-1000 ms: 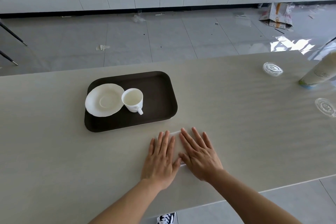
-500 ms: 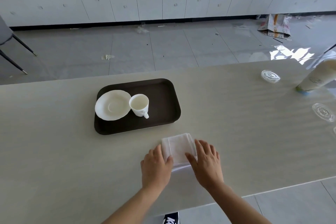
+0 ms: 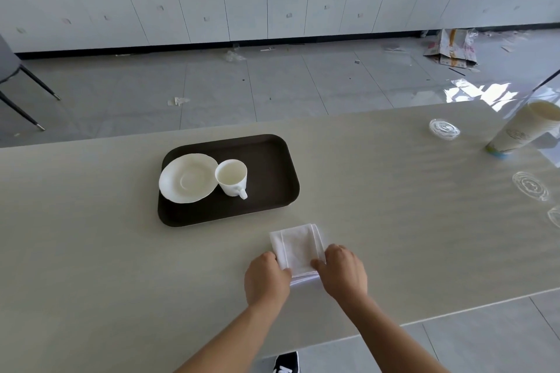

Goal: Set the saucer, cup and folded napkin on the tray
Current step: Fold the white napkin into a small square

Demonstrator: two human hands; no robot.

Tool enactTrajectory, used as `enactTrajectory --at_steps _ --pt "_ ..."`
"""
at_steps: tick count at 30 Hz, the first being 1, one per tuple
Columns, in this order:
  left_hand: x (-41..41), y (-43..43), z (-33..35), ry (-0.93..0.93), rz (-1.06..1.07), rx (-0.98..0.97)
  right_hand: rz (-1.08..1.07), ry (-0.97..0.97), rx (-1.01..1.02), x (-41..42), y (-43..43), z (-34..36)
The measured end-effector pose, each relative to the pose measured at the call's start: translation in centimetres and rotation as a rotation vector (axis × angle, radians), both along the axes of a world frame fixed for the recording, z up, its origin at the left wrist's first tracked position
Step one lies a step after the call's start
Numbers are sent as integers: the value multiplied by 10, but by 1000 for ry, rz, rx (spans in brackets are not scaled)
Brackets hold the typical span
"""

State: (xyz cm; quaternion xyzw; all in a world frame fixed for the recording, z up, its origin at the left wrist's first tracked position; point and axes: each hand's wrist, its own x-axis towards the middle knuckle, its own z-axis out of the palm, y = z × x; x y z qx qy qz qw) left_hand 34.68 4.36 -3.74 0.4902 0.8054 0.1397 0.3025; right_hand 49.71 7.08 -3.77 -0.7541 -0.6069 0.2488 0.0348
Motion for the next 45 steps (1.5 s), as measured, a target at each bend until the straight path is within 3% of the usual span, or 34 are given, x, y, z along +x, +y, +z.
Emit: enactTrajectory --at_steps 12,21,36,45 --pt "14 9 -1 -114 140 29 -23 69 -15 1 1 6" --pt "-5 15 11 -431 379 82 -188 443 -73 -1 7 11" --pt "-32 56 40 -264 108 365 -194 556 16 -26 52 38" --pt "-43 101 52 -216 89 393 -181 567 81 -37 96 48"
